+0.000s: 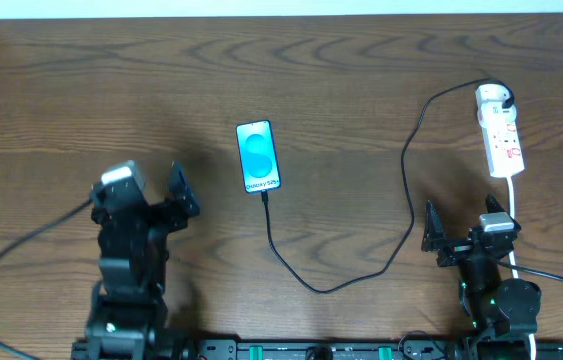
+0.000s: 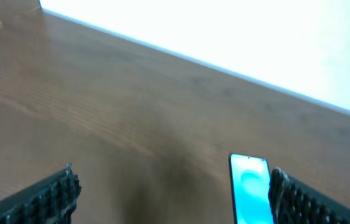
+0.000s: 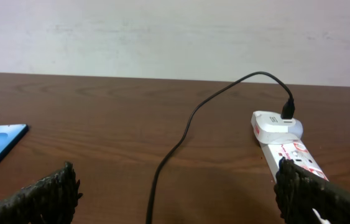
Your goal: Plug charger to phone and switch on socket
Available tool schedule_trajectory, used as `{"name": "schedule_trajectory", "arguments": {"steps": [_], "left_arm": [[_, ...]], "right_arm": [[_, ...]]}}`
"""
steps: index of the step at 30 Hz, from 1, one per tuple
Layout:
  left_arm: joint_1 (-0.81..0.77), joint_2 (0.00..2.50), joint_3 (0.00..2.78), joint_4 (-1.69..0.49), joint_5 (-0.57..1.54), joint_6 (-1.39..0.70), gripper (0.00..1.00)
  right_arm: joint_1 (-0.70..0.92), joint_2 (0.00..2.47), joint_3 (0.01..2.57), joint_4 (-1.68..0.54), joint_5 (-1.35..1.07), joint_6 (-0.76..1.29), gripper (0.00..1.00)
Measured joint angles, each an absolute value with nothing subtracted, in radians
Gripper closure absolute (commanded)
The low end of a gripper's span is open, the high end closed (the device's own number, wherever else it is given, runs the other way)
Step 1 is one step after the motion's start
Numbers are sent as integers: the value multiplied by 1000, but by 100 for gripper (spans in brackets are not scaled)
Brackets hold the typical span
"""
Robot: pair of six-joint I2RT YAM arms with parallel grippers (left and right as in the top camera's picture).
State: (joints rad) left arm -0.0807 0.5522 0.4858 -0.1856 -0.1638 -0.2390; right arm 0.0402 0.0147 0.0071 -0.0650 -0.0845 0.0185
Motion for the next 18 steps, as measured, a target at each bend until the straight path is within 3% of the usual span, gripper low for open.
{"name": "schedule_trajectory", "arguments": {"steps": [10,18], "left_arm": [[-60,239,104,88,-164,-203,2],[-60,133,9,56,-163,-97,2]], "right_arm": [[40,15,7,-65,-84,19,1],[40,15,7,-65,-84,19,1]]}}
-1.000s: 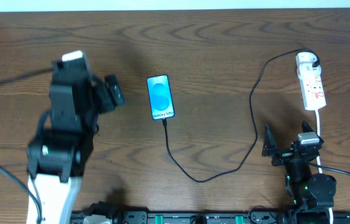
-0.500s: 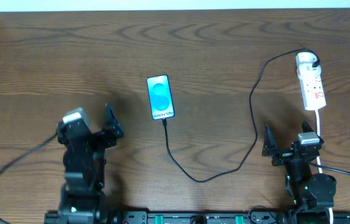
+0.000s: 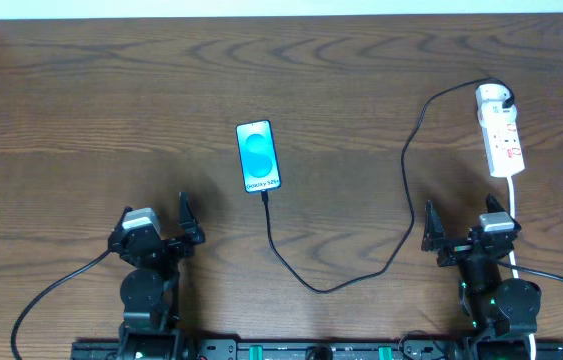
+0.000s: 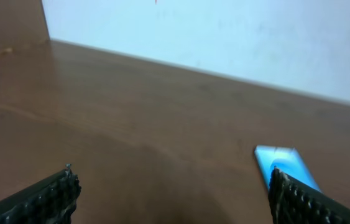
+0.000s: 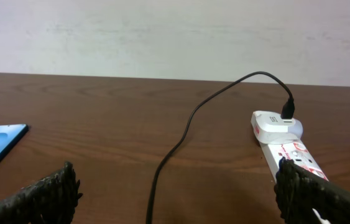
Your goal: Plug charger to phone and switch on socket
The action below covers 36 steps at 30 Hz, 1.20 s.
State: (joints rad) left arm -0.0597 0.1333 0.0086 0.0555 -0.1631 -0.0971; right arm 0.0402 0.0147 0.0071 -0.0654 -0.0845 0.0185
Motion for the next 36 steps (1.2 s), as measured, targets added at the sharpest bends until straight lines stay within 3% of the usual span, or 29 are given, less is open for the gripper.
{"name": "schedule_trajectory", "arguments": {"steps": [13,36], "left_arm": [[-60,12,18,-11,-155,-17,2],[-60,11,19,-14,-141,-17,2]], "right_arm": [[40,15,7,-66,-84,19,1],[40,15,7,-65,-84,19,1]]}}
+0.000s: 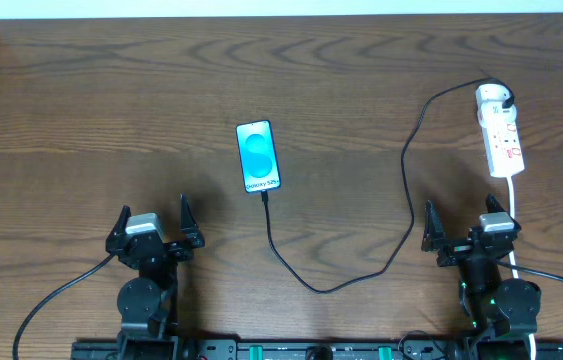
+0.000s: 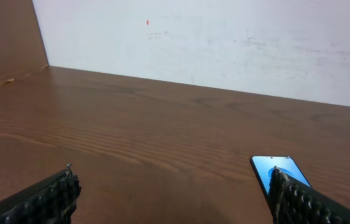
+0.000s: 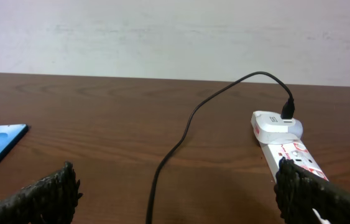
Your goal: Plug charger to phone and switch on socket
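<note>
A phone (image 1: pixel 259 156) with a lit blue screen lies face up mid-table, also showing as phone (image 2: pixel 277 171) and phone. A black charger cable (image 1: pixel 341 270) runs from the phone's near end to a white adapter in the white socket strip (image 1: pixel 499 137), seen as socket strip (image 3: pixel 285 144) in the right wrist view. My left gripper (image 1: pixel 151 226) sits open at the front left, nothing between its fingers. My right gripper (image 1: pixel 466 224) sits open at the front right, below the strip.
The wooden table (image 1: pixel 91 110) ends at a white wall (image 2: pixel 224 43) at the back. A brown board (image 2: pixel 4 37) stands at the far left edge. The strip's own white lead (image 1: pixel 514 215) runs down past my right gripper.
My left arm has settled a little lower and straightened at the front left; its wrist view is sharp now. The phone, cable, strip and right arm are unchanged.
My left arm was stretched out over the table left of the phone, gripper open. Then it was drawn back to the front edge, and now it rests there squarely. The right arm stayed still with its gripper open, and the cable stayed joined to the phone throughout.
</note>
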Available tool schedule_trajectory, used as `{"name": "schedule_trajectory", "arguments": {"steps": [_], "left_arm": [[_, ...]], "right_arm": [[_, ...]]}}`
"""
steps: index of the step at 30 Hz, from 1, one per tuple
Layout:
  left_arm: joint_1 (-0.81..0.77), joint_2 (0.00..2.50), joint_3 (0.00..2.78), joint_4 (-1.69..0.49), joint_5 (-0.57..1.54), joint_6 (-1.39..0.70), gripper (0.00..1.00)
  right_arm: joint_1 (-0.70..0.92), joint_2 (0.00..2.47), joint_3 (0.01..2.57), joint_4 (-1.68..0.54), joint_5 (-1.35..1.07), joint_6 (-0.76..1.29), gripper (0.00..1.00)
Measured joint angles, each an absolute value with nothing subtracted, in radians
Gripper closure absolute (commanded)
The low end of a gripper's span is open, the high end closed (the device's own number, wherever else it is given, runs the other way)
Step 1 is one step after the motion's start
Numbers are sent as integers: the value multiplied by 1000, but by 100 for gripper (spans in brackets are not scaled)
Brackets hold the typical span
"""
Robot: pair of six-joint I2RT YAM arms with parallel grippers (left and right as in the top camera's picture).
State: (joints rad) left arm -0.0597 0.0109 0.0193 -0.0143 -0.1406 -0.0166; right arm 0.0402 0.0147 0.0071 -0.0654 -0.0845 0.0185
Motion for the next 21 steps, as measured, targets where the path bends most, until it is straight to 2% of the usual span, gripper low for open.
{"name": "schedule_trajectory", "arguments": {"steps": [21], "left_arm": [[-60,11,20,-15,-140,-2,2]], "right_arm": [[40,15,7,-65,-84,19,1]]}}
